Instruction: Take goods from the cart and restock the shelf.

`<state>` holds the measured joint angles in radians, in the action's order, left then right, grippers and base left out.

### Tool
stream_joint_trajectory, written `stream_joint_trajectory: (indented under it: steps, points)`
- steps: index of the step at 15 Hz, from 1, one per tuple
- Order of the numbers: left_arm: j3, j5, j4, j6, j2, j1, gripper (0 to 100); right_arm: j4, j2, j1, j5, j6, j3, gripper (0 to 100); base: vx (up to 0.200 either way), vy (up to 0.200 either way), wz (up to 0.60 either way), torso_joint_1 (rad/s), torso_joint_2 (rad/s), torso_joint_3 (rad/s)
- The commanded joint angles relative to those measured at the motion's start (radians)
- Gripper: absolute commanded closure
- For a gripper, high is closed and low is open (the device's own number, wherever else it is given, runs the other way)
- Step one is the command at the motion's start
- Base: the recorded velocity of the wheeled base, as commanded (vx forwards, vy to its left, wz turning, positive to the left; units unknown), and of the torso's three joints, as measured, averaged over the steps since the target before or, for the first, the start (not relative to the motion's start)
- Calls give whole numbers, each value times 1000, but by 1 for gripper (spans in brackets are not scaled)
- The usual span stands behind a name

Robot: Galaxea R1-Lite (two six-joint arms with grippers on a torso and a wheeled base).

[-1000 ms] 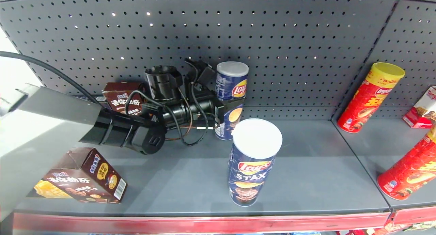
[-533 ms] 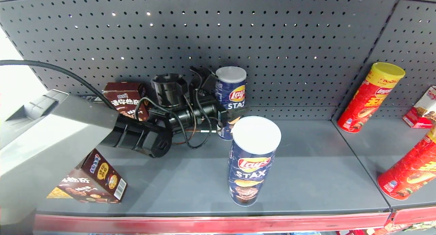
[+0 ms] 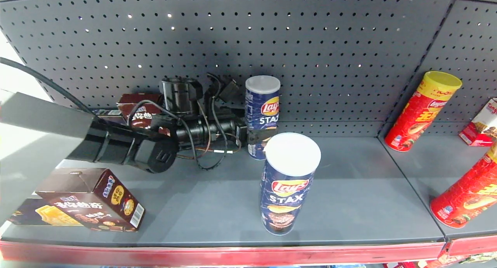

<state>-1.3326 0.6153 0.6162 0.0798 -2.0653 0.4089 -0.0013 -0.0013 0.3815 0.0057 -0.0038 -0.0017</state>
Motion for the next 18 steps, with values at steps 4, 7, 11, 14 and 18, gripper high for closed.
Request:
stream_joint_trajectory:
  steps: [4,7,11,14,18]
  points:
    - [-2,-95,-159,14,123,8,0,0,1,0,0,-1,0,0,0,0,0,0,0,0]
    - [-2,-174,-311,123,152,10,0,0,1,0,0,-1,0,0,0,0,0,0,0,0]
    - [-23,-295,-311,137,146,18,0,0,1,0,0,-1,0,0,0,0,0,0,0,0]
    - [-28,-348,-312,138,133,19,0,0,1,0,0,-1,0,0,0,0,0,0,0,0]
    - [-36,-431,-314,138,113,11,0,0,1,0,0,-1,0,0,0,0,0,0,0,0]
